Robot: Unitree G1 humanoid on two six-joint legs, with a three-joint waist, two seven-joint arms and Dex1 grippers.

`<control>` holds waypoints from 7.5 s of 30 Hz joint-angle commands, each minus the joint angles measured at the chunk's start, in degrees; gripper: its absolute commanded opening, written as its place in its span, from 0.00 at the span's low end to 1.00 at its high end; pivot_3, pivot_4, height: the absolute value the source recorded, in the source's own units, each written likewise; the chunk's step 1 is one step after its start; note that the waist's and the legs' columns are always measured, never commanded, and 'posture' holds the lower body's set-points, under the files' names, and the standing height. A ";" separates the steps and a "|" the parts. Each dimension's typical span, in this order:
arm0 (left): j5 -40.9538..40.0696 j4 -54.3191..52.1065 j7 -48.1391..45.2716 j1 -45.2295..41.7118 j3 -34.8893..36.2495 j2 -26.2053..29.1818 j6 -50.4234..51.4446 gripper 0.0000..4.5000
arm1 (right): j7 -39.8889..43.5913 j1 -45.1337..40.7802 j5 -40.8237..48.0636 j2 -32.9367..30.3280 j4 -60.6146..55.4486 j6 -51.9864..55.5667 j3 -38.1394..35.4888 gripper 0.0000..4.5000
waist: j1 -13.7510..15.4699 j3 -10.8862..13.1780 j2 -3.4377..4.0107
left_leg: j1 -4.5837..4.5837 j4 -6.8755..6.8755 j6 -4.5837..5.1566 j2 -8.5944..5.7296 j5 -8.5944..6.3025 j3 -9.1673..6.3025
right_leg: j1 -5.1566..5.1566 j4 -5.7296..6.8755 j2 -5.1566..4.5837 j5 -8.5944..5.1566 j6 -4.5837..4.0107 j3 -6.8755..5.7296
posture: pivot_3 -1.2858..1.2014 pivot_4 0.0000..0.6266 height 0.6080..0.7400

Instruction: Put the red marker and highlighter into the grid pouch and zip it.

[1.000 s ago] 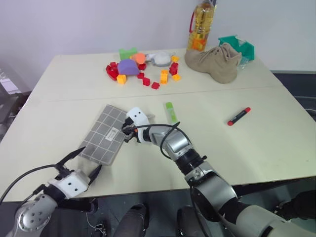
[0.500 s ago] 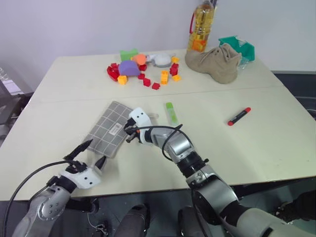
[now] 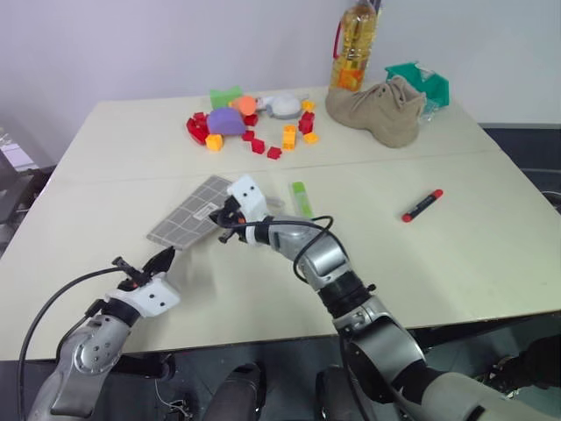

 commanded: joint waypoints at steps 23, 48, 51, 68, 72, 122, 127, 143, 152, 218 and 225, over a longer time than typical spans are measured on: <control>-11.76 -6.91 -6.91 -0.33 -1.12 -2.65 6.88 0.00 | 1.30 4.34 3.40 -15.42 -16.71 6.81 -7.63 0.98 | -0.06 0.00 -0.02 | -0.05 -0.06 -0.01 0.00 0.02 0.04 | 0.17 -0.06 -0.02 0.00 0.00 0.07 | 0.52 0.24 1.00; -10.20 -3.04 -9.32 6.45 0.95 4.08 2.28 0.88 | -11.47 -11.05 -5.30 7.84 28.62 -2.65 -1.46 0.01 | -0.16 -0.01 -0.03 | -0.03 -0.13 -0.08 -0.04 0.05 0.01 | -0.07 -0.08 0.00 0.01 -0.03 0.08 | 0.52 0.24 1.00; -9.96 -2.09 -9.57 5.42 0.69 5.16 1.61 0.88 | -12.13 -11.42 -4.54 8.07 30.40 -1.85 -2.80 0.01 | -0.11 -0.01 -0.03 | 0.07 -0.17 -0.10 0.01 0.06 -0.02 | -0.06 -0.01 0.07 0.01 -0.05 0.10 | 0.52 0.24 1.00; 7.25 18.08 -9.34 -20.77 -15.82 10.00 -6.53 0.88 | -12.43 -11.00 -2.85 8.67 27.99 -0.69 -4.65 0.01 | 0.25 -0.04 -0.01 | 0.34 -0.20 -0.17 -0.04 0.11 -0.07 | 0.22 0.00 0.06 0.03 -0.04 0.07 | 0.52 0.24 1.00; 7.28 21.92 -7.71 -24.38 -17.24 8.65 -6.97 0.83 | -12.58 -10.72 -2.66 8.73 27.05 -0.86 -4.69 0.00 | 0.25 -0.05 -0.01 | 0.46 -0.21 -0.17 -0.04 0.12 -0.09 | 0.35 0.01 0.06 0.03 -0.04 0.07 | 0.52 0.24 1.00; -18.55 -12.99 -12.04 -3.45 -7.50 -4.90 6.95 0.00 | -1.12 -2.08 0.93 -14.54 -6.42 8.12 -7.04 0.09 | -0.10 -0.03 -0.04 | 0.10 -0.63 -0.30 0.00 0.23 -0.01 | 0.01 -0.11 0.06 0.05 -0.11 0.18 | 0.52 0.24 1.00; -18.11 -12.53 -12.33 -3.49 -7.85 -5.12 7.24 0.00 | 1.15 -0.85 -0.79 -16.55 -10.15 7.04 -3.95 0.01 | -0.11 -0.03 -0.04 | 0.10 -0.63 -0.30 0.00 0.23 -0.01 | 0.01 -0.11 0.07 0.05 -0.11 0.18 | 0.52 0.24 1.00; -12.95 -11.89 -7.68 -8.47 -11.94 -11.63 13.81 0.00 | 14.41 3.16 -3.96 -23.14 -32.02 5.82 11.84 0.01 | 0.08 -0.03 -0.07 | 0.10 -0.61 -0.31 0.00 0.24 -0.03 | 0.03 -0.12 0.07 0.05 -0.10 0.17 | 0.52 0.24 1.00; -11.51 -10.57 -4.50 -11.74 -12.20 -14.62 16.83 0.00 | 16.03 2.08 -4.63 -22.63 -33.19 6.34 13.08 0.01 | 0.18 -0.04 -0.14 | 0.10 -0.55 -0.31 -0.01 0.24 -0.05 | 0.08 -0.12 0.08 0.05 -0.09 0.14 | 0.52 0.24 1.00; -28.45 -12.42 -11.66 -12.93 -9.13 -16.17 19.29 0.00 | 9.28 7.50 3.16 -33.64 -32.85 15.74 -6.93 0.19 | 0.31 0.04 -0.31 | 0.15 -0.50 -0.31 0.00 0.25 -0.04 | 0.20 -0.15 0.07 0.05 -0.10 0.14 | 0.52 0.24 1.00; -27.93 -12.16 -11.94 -12.79 -9.54 -16.02 19.07 0.00 | 9.77 7.47 2.77 -35.09 -32.43 15.78 -6.73 0.19 | 0.31 0.05 -0.33 | 0.15 -0.50 -0.31 0.00 0.25 -0.04 | 0.21 -0.16 0.07 0.05 -0.10 0.13 | 0.52 0.24 1.00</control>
